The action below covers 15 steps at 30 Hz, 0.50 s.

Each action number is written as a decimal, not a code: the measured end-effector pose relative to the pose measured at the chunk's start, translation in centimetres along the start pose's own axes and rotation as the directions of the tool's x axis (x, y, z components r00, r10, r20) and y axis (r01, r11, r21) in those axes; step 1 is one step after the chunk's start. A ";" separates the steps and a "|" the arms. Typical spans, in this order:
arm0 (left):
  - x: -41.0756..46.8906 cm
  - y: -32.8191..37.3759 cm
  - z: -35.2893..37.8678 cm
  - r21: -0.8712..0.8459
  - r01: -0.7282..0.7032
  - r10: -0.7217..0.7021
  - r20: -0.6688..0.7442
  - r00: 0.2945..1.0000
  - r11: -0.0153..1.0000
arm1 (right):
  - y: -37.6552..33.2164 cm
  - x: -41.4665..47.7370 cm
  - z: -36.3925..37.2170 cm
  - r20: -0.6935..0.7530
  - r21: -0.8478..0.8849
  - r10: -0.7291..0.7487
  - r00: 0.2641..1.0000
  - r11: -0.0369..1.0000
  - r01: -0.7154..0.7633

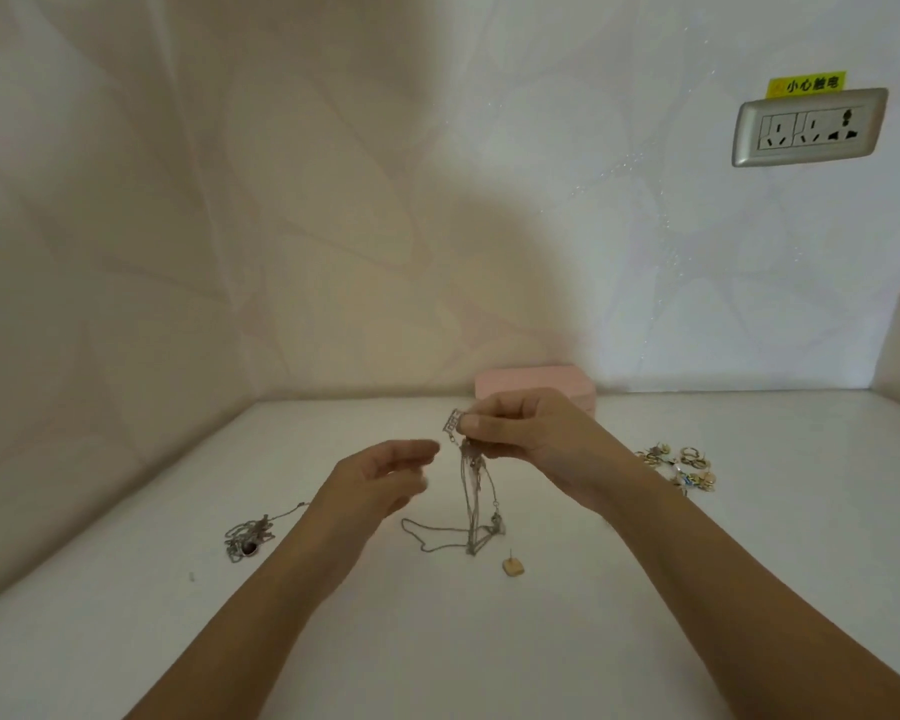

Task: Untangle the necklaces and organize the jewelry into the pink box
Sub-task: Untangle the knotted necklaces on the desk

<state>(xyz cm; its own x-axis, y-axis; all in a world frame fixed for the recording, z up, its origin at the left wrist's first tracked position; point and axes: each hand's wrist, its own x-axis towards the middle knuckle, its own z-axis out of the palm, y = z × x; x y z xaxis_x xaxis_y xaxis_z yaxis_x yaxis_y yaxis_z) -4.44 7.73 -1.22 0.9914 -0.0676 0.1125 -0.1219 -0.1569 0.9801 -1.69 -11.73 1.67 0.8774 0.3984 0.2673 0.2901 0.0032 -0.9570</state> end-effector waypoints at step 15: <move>0.2 -0.1 1.0 -0.290 -0.025 0.032 0.019 0.999 0.957 | 0.3 0.1 1.1 0.210 0.261 0.053 0.976 0.959 -0.108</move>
<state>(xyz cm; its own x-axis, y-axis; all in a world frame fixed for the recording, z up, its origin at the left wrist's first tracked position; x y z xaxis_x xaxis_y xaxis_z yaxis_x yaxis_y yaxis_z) -4.29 6.70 -1.46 0.9858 -0.0914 0.1405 -0.1273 0.1369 0.9824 -1.94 -10.71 1.24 0.7918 0.5816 0.1866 0.0836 0.1995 -0.9763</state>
